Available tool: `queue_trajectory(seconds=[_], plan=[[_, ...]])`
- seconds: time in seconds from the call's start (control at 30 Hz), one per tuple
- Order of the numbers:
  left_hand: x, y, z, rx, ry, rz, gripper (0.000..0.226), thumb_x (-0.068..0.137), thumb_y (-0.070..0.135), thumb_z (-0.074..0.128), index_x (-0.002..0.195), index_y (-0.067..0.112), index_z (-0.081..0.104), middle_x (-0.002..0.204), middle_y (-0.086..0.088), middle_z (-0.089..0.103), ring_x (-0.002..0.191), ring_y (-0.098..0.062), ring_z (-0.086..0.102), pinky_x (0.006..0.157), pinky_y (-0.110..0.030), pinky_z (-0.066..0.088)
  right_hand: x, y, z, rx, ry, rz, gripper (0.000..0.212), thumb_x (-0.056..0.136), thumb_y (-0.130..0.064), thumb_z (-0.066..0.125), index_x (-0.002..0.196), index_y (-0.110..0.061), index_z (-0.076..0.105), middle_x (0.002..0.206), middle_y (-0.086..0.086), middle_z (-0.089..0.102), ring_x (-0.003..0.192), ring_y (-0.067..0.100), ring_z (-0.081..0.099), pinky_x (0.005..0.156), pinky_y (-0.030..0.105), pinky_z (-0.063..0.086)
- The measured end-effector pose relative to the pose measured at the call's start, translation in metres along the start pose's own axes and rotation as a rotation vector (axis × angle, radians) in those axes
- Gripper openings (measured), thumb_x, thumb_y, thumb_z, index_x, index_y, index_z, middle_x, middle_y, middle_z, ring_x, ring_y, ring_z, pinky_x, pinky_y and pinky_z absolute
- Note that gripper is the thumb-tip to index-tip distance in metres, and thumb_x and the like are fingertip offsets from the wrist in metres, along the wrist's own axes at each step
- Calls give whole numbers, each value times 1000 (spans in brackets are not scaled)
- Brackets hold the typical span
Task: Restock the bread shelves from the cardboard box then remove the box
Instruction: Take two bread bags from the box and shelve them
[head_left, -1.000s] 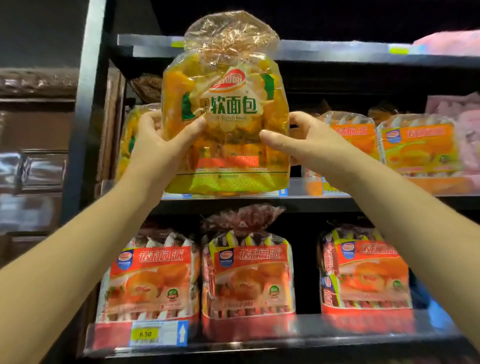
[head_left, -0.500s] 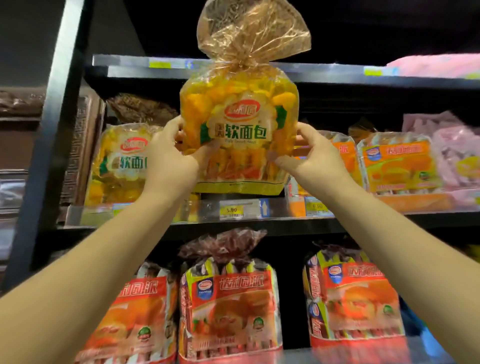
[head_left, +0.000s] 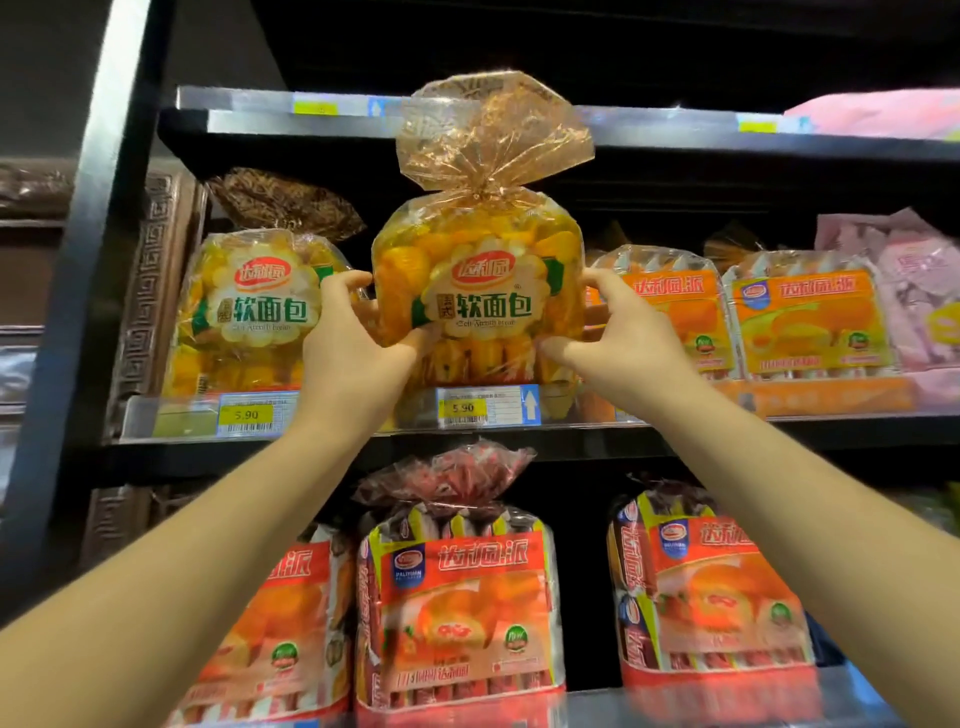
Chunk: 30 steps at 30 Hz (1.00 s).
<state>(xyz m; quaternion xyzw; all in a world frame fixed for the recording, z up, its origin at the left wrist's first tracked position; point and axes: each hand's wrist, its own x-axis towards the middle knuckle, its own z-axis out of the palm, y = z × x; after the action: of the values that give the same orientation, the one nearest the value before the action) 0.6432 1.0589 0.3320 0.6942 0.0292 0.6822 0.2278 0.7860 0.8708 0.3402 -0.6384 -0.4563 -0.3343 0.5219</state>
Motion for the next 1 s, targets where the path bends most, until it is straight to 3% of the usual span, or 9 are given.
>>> queue_trajectory(seconds=[0.1,0.17,0.37,0.43,0.57,0.67,0.77,0.87,1.0], plan=[[-1,-4,-3,130,28,81,72,83,45,83,138,26,41,130,5,60,91,-8,66,77,-31,54,-1,0,4,-74,-7,17,71,89,-42,77,145,-28,36,115,-6,67,104,19,65,83,37,55],[-2,-6,-3,211,27,133,66,85,50,78,135,27,41,134,5,59,95,-15,68,82,-45,58,0,1,8,-107,-6,7,69,91,-43,74,144,-26,33,117,-3,67,107,22,65,85,40,55],[-2,-3,-5,472,-43,170,63,97,57,59,147,24,39,135,0,61,119,-27,61,87,-51,55,5,3,17,-267,34,-54,64,97,-48,63,152,-25,39,140,3,58,127,25,56,100,43,51],[0,-1,-6,542,-92,154,71,97,55,59,154,22,35,143,-3,57,127,-29,57,92,-49,53,5,2,19,-345,28,-52,61,98,-50,59,151,-25,41,136,4,60,124,27,57,97,43,52],[0,5,-3,679,-193,134,81,100,51,56,163,18,16,151,-9,44,131,-32,52,93,-47,49,7,-5,20,-443,-12,3,51,101,-49,54,143,-21,42,120,7,66,109,32,63,75,39,50],[-1,8,1,701,-201,127,82,102,45,55,163,15,9,151,-13,40,127,-36,54,89,-46,48,9,-8,24,-514,-2,30,51,103,-46,53,140,-15,37,120,14,64,105,36,63,69,37,42],[-6,7,4,645,-193,164,68,102,32,58,155,14,20,134,-16,48,106,-40,60,76,-46,49,8,-10,25,-574,2,61,51,104,-46,50,141,-14,37,120,15,63,105,37,62,69,37,40],[-10,6,6,619,-222,133,48,102,23,56,141,10,32,128,-16,49,97,-38,59,80,-51,52,7,-10,25,-629,-1,77,48,104,-47,49,140,-15,43,113,12,62,101,34,59,72,37,40],[-12,5,2,593,-242,127,42,103,21,54,138,9,35,129,-15,48,98,-34,58,82,-50,53,6,-9,27,-639,8,90,48,103,-50,50,137,-17,45,115,10,64,104,34,61,73,38,42]])
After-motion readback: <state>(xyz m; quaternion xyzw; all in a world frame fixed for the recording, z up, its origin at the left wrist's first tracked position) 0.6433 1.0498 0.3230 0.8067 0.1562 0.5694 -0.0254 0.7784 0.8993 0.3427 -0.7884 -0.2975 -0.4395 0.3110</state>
